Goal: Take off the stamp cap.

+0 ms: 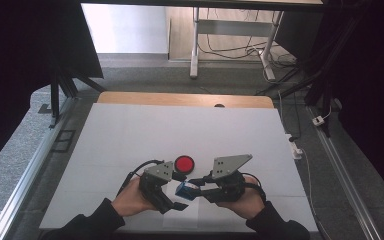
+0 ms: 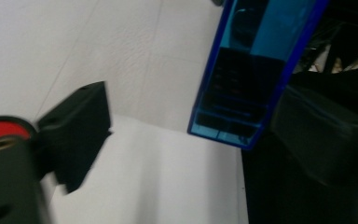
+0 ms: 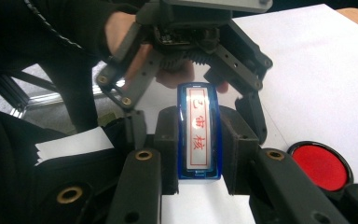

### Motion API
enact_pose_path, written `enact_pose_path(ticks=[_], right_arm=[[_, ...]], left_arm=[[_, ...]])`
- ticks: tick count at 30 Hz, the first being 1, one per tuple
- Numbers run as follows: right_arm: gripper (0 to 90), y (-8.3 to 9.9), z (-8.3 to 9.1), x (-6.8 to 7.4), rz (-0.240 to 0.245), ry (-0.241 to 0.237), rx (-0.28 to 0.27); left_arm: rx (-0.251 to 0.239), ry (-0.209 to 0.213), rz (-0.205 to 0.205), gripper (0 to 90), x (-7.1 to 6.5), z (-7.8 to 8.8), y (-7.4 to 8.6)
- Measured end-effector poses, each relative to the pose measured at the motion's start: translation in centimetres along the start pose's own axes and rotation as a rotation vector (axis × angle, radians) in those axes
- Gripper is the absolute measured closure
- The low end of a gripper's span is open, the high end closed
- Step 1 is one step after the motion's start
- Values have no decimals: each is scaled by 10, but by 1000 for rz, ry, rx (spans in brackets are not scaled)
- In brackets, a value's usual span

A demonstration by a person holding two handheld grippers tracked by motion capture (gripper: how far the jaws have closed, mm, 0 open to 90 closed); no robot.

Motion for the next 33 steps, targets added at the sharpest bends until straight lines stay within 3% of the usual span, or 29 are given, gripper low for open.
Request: enact_pose_path(ticks=[4,6,7,10,33], right_arm=[[715,0,0,0,4,-7,0],[715,0,1,0,6,-11,0],[715,0,0,1,3,-12,-4],[715,-1,0,1,8,-18,-6],[715,-2,2,2,11,-25,-28]], left_arm=[[-9,27,-22,317,1,2,2],[-9,38,-21,342,1,2,2],[-10,50,-24,411,2,3,3],[-26,74,-22,474,2,5,4],[-56,132,-56,669,0,7,7]])
Point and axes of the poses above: each handheld gripper's, and its own axes: z roughly backward along the jaws, y roughly out of its underside, x roughly to its left, the point moved 2 cm from there along -z, roughly forward along the jaws, and after that the axes turned 8 degrees about z, right-handed, at the moved point
